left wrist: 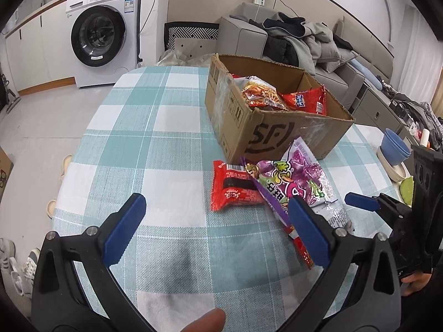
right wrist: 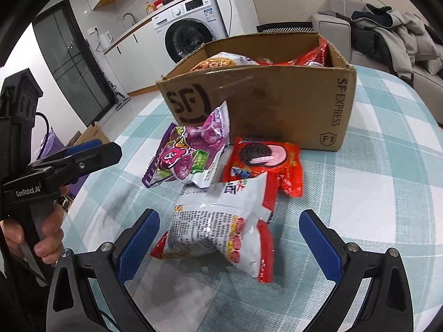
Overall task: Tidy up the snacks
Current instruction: 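Move the right gripper to the white snack bag while the left gripper approaches the purple candy bag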
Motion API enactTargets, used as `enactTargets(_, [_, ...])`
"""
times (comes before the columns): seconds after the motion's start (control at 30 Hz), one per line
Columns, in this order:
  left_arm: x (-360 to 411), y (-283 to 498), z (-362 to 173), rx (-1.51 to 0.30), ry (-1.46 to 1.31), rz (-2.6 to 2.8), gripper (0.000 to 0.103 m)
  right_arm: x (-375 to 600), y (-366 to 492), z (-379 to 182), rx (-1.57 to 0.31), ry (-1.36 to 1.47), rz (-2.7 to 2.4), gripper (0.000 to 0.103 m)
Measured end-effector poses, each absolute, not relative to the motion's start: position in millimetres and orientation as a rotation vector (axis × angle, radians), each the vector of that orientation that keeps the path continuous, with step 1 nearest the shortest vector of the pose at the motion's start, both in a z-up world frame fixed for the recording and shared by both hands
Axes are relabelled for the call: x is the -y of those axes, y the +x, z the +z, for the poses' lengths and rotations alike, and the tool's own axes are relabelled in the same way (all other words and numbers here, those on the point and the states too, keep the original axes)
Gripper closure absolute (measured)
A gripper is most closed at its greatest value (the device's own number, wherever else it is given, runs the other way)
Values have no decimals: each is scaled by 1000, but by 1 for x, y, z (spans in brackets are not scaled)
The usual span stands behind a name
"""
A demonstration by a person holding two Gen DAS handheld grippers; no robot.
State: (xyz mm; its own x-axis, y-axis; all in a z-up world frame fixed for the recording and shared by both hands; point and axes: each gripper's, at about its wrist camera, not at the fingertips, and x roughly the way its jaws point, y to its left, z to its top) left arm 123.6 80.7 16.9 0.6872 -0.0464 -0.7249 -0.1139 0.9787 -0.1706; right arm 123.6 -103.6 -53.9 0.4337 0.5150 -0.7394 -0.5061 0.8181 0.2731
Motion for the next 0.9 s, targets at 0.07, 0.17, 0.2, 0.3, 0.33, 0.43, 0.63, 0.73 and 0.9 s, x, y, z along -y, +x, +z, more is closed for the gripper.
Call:
enactTargets(0.07, [-80, 123, 14, -820, -208, 38, 1, 99, 123, -57, -933, 10, 644, 0])
enactTargets(0.17, [-80, 123, 9, -832, -199, 41, 1, 94, 124, -61, -938, -2, 639, 0])
enactTargets(0.2, [-79, 123, 8, -836, -198, 43, 1, 92, 124, -62, -944, 2, 640, 0])
enactTargets(0.3, [-79, 123, 2, -848, -203, 38, 1, 90, 128, -65, -956, 17, 651, 1])
enactTargets(0.33, [-79, 124, 1, -852, -204, 39, 1, 88, 129, -66, -959, 15, 647, 1])
enactTargets(0.43, [-78, 125, -4, -861, -204, 38, 1, 85, 131, -68, -967, 14, 650, 1])
enactTargets(0.63, [-77, 131, -7, -867, -212, 28, 1, 81, 131, -70, -965, 25, 676, 10])
enactTargets(0.73, [-74, 134, -9, -870, -212, 21, 1, 82, 129, -71, -963, 14, 662, 26])
enactTargets(0.9, [-69, 138, -10, -877, -206, 10, 1, 90, 123, -69, -953, 19, 698, 39])
